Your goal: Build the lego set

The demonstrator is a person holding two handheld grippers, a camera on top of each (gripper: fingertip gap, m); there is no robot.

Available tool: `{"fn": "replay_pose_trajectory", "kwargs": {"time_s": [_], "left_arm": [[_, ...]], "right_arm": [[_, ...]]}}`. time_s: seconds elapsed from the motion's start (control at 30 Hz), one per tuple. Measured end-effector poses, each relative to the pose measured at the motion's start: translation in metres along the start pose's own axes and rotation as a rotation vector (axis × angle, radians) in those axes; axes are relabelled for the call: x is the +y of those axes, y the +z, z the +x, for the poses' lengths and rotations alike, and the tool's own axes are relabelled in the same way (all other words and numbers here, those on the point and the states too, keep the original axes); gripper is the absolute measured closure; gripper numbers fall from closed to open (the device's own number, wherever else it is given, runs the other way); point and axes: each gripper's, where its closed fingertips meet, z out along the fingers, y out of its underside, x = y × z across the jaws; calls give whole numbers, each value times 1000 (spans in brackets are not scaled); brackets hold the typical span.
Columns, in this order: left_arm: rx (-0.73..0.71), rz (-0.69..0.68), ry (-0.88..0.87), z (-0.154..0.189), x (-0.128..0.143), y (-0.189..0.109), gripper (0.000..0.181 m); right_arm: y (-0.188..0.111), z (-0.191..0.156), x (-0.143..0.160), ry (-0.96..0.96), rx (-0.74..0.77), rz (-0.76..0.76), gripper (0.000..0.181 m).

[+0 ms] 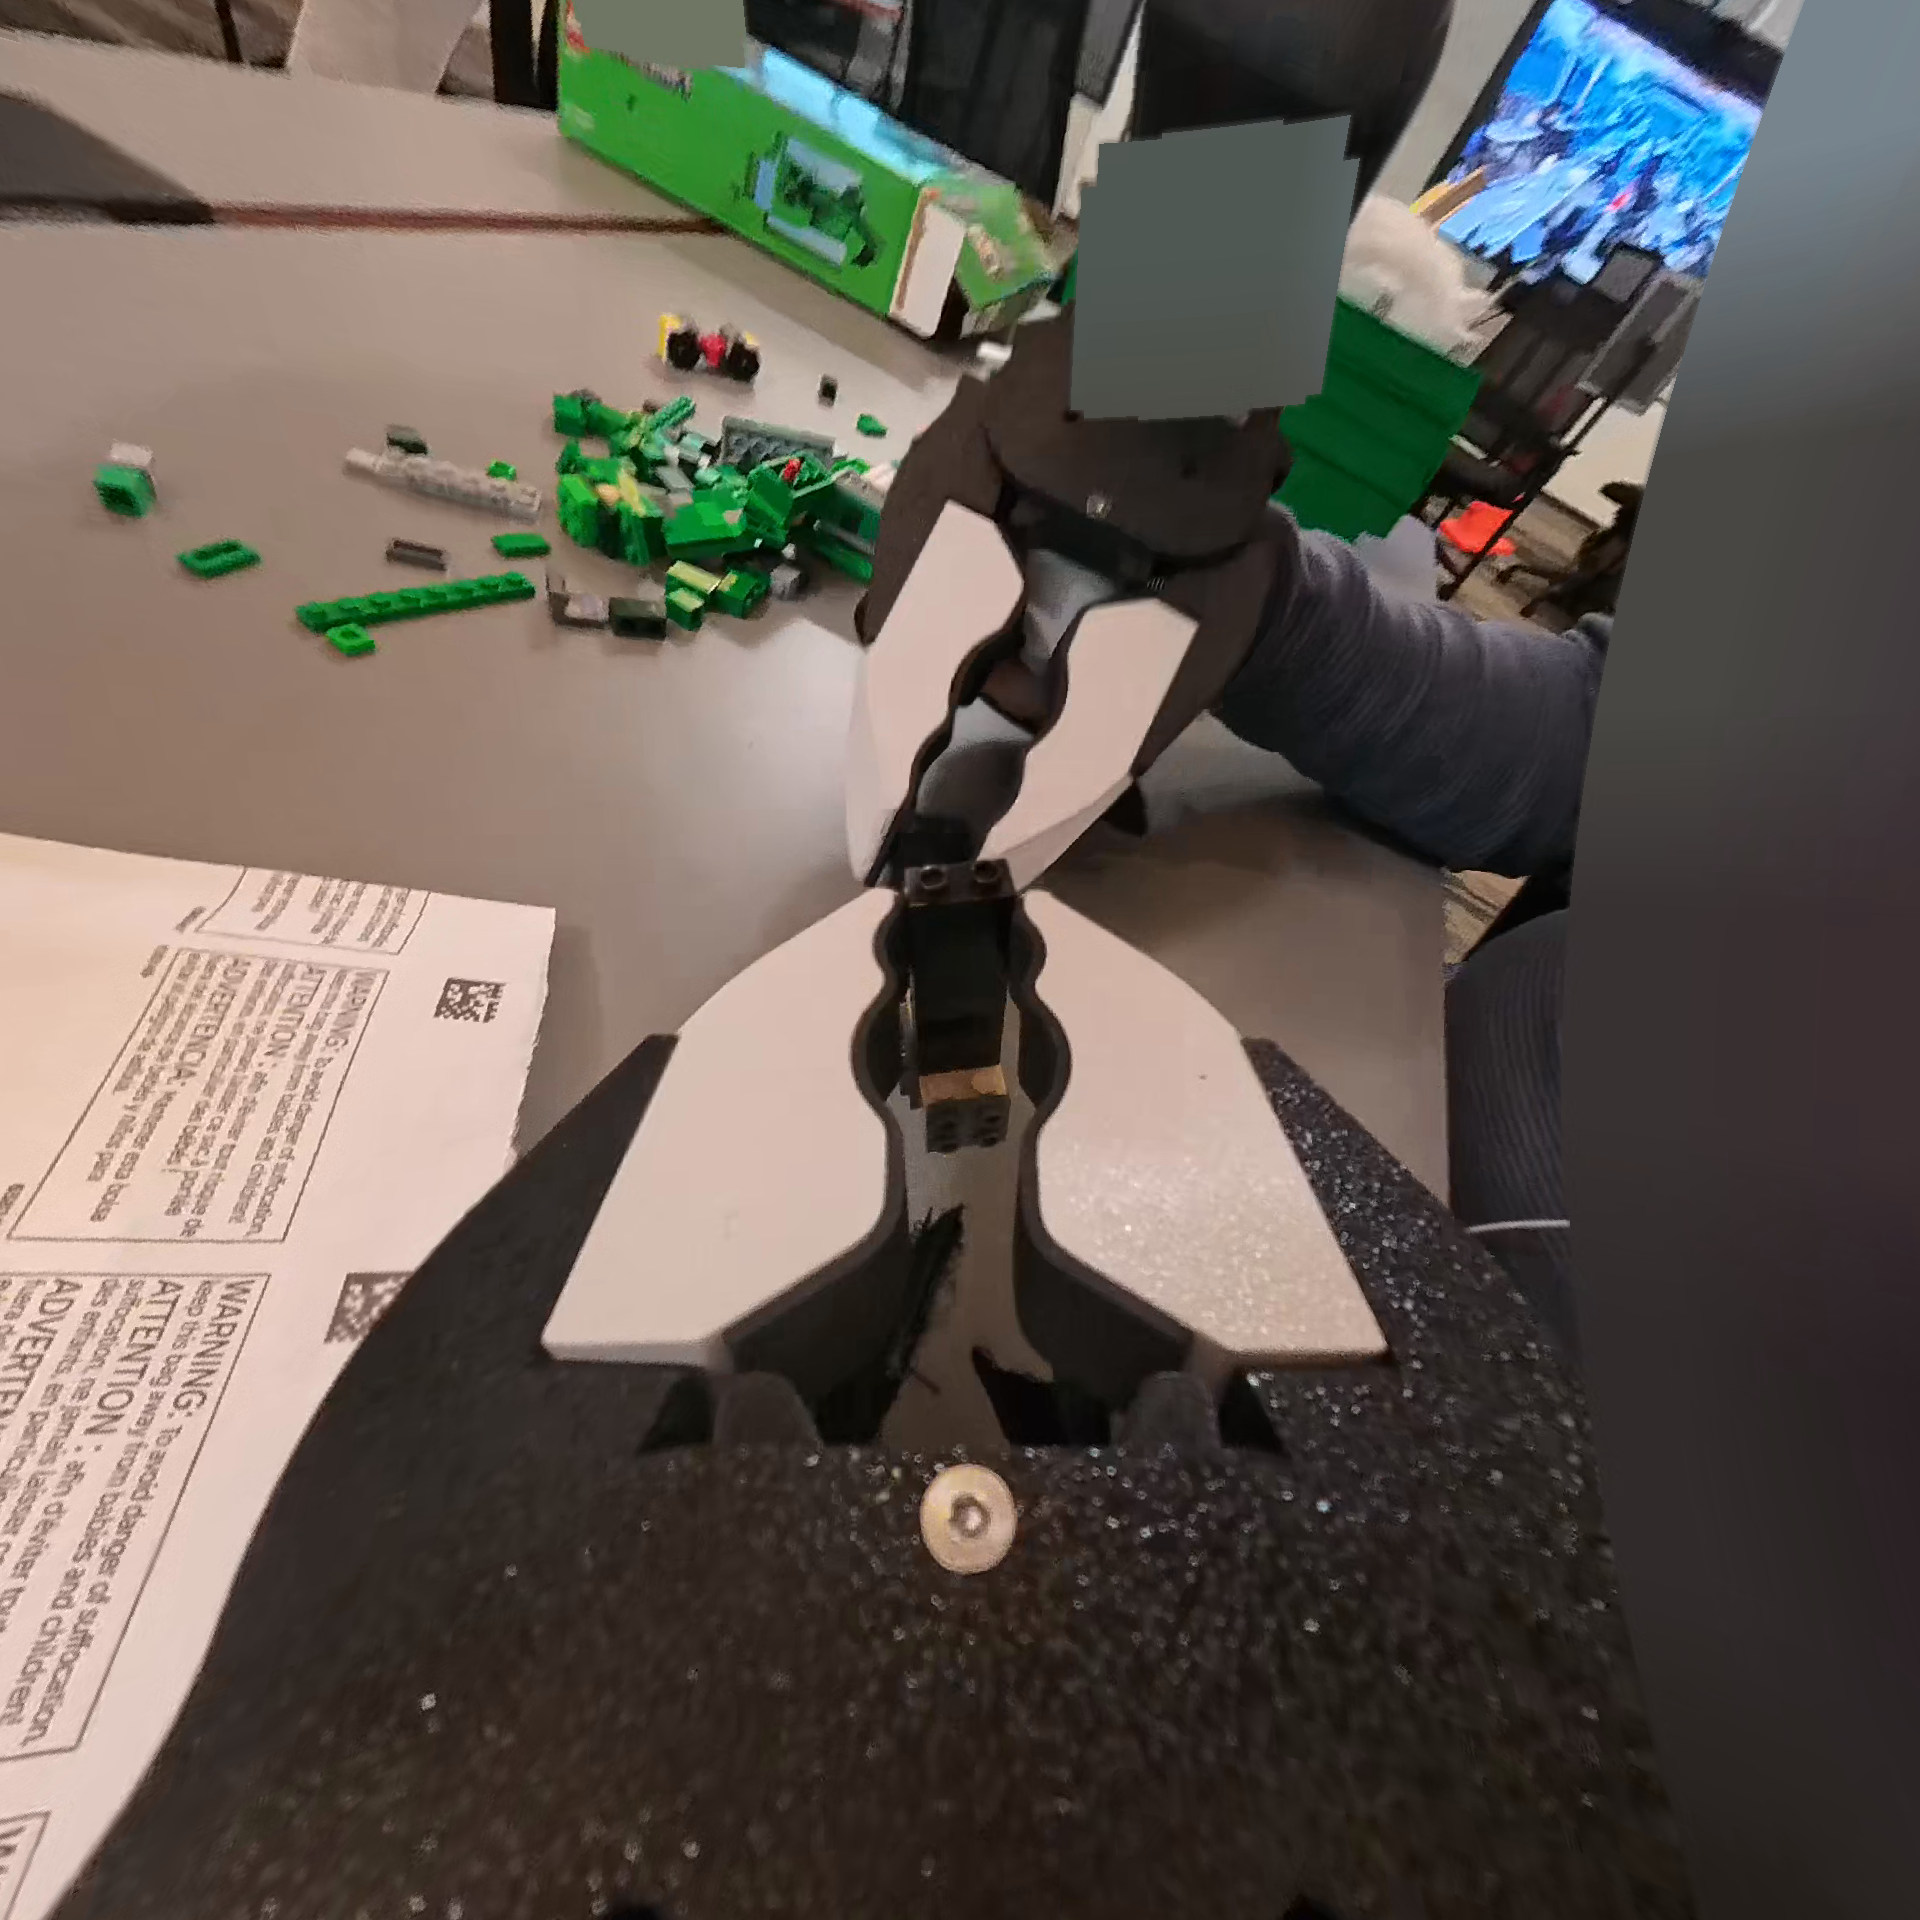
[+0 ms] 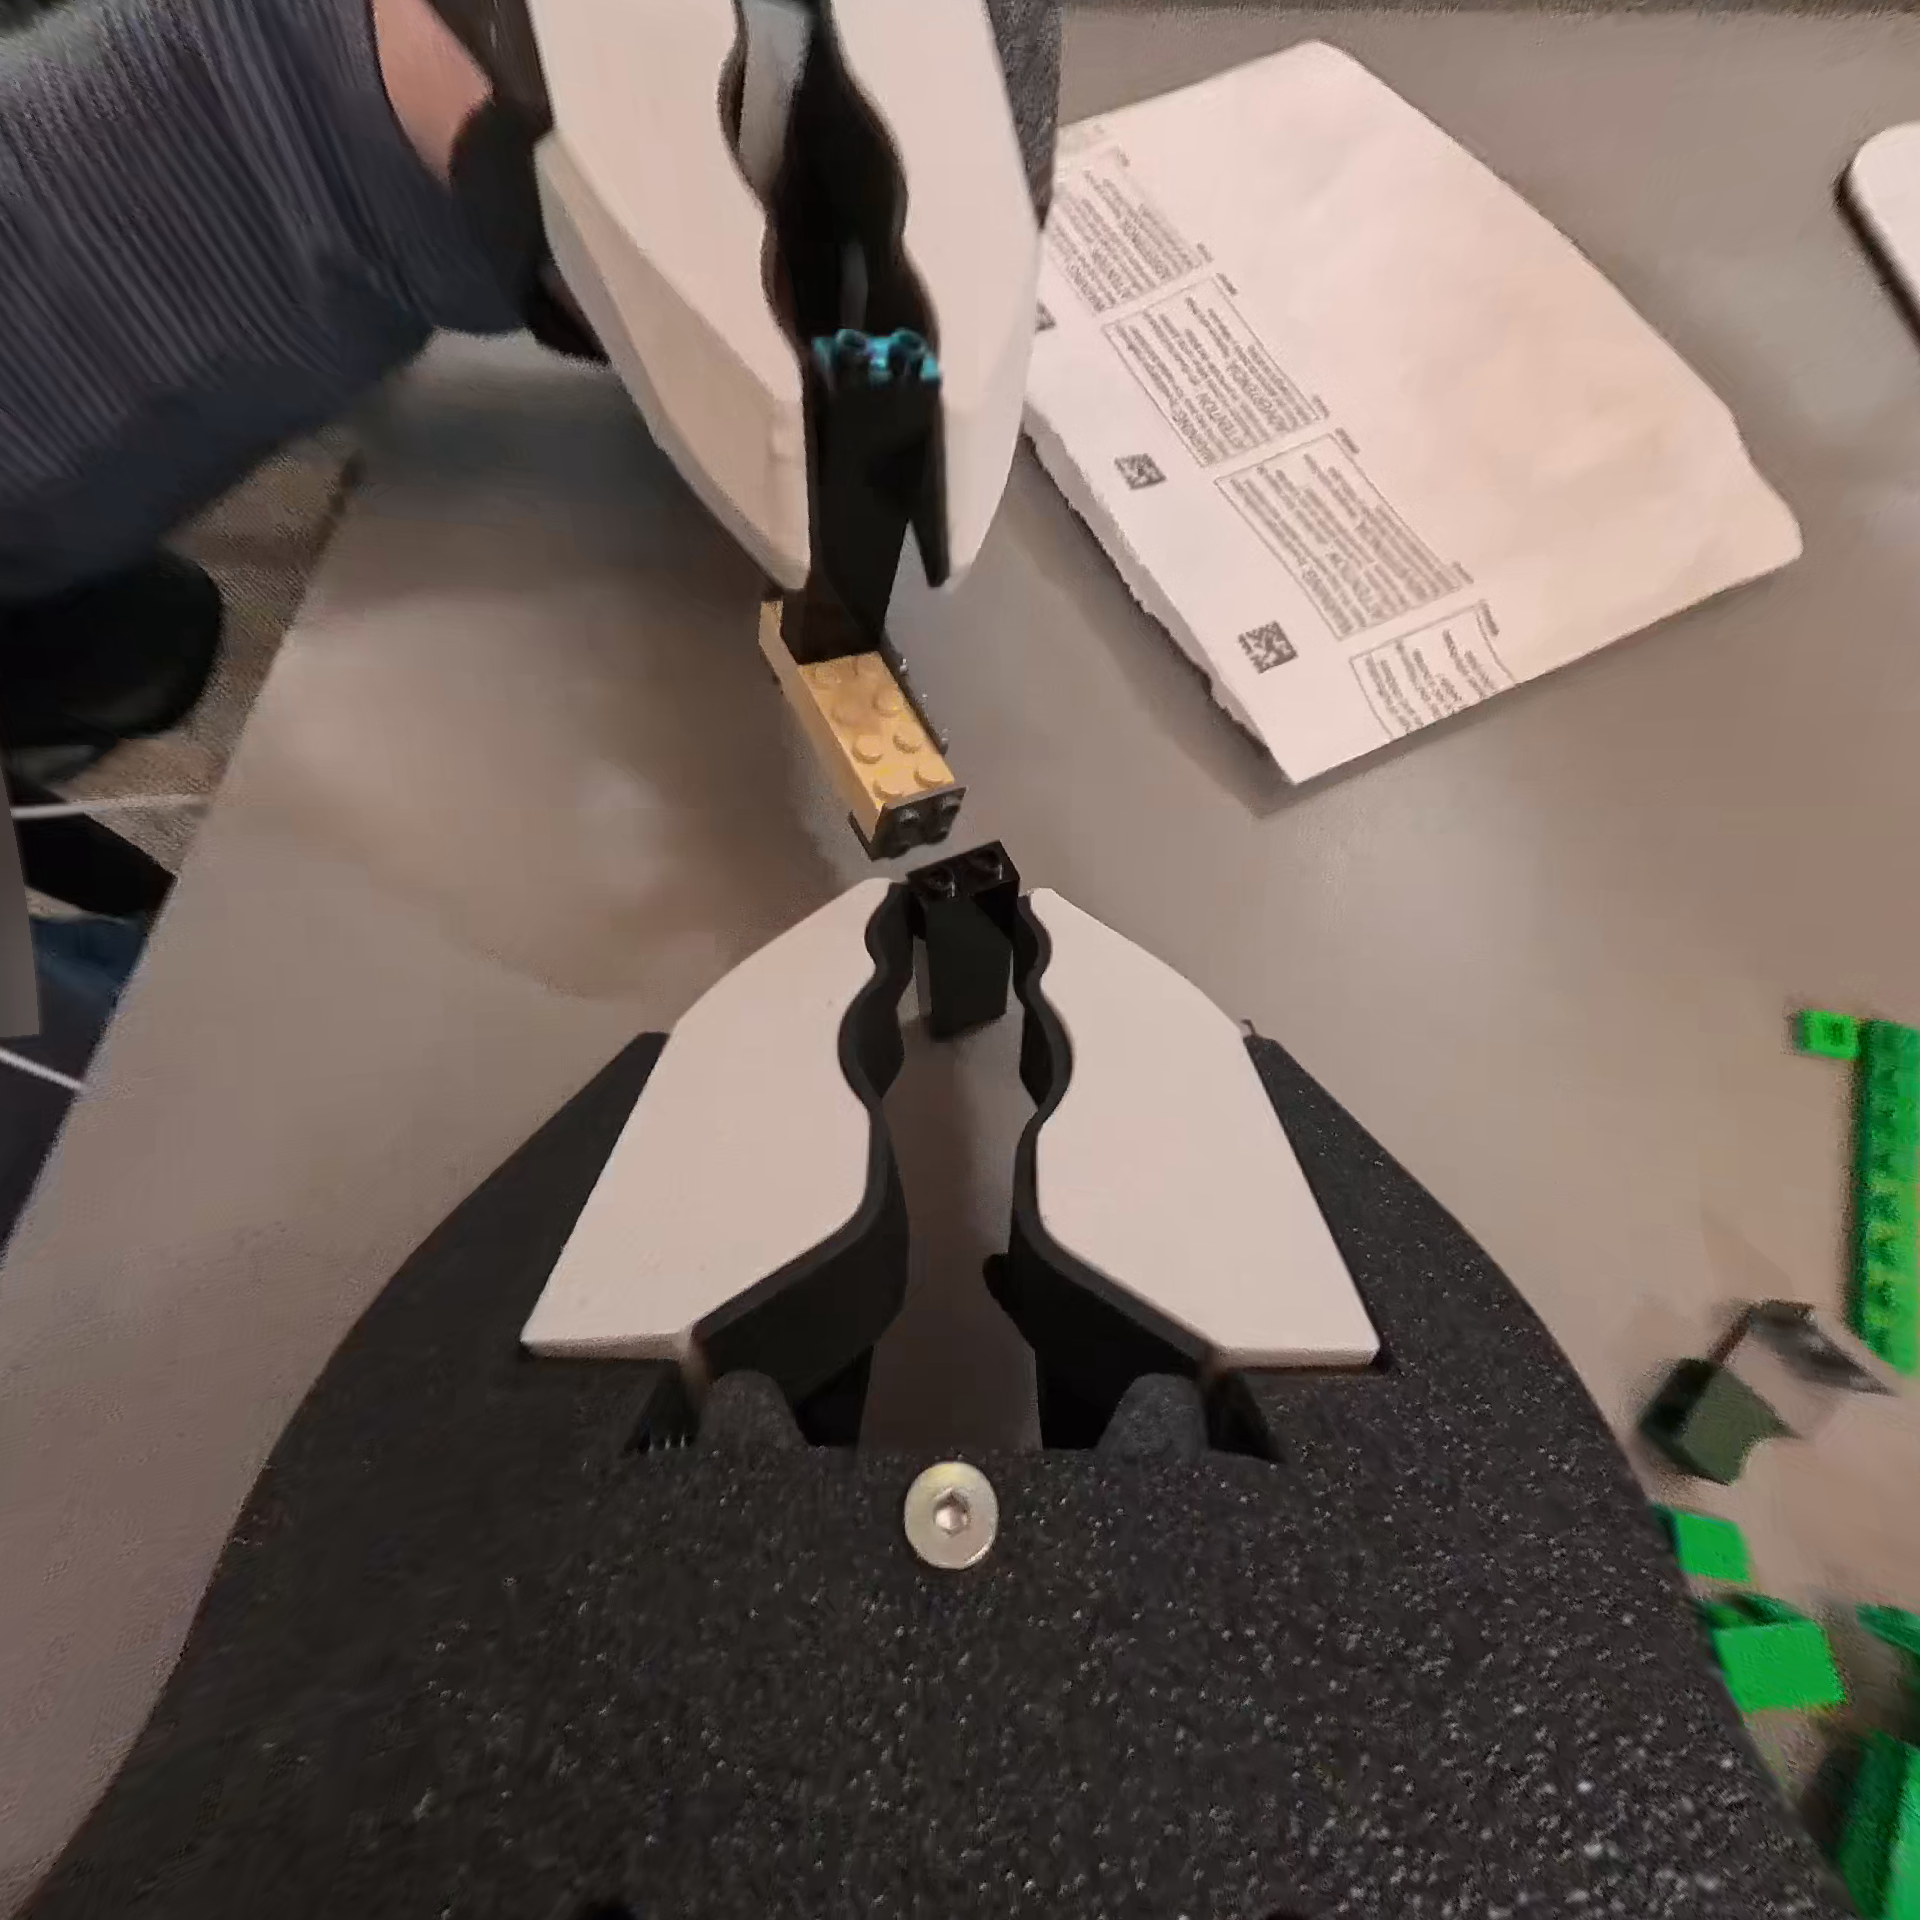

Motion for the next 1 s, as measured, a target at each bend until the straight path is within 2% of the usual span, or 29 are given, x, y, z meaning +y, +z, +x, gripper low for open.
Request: {"fn": "replay_pose_trajectory", "kwargs": {"time_s": [0.13, 0.23, 0.33, 0.47, 0.53, 0.67, 0.7, 0.77, 0.9, 0.93, 1.0], "left_arm": [[-3, 22, 17, -2, 0, -7, 164], [0, 46, 17, -4, -1, -8, 164], [-7, 57, 18, -5, -3, -5, 164], [0, 96, 33, -1, -11, -3, 164], [-28, 127, -8, -4, -19, 0, 163], [-56, 156, -72, -4, -31, 9, 163], [-80, 168, -90, -8, -33, 9, 163], [-93, 187, -144, -14, -32, 10, 164], [-155, 320, -243, -31, -40, 4, 164], [-185, 328, -249, -36, -40, 0, 164], [-254, 257, -283, -45, -29, -3, 164]], "right_arm": [[4, -4, 0, -82, 25, -59, 160], [7, -4, 2, -93, 35, -74, 135], [7, -3, -11, -156, 87, -16, 125], [4, -8, -32, -292, 161, 79, 127], [1, -3, -38, -475, 315, 66, 133], [-3, 12, -41, -817, 637, -52, 148], [-1, 13, -39, -862, 668, -85, 160], [3, 15, -36, -823, 670, -116, 163], [0, 29, -23, -540, 625, -130, 165], [-2, 31, -20, -483, 612, -119, 165], [-3, 34, -15, -429, 582, -105, 165]]}}
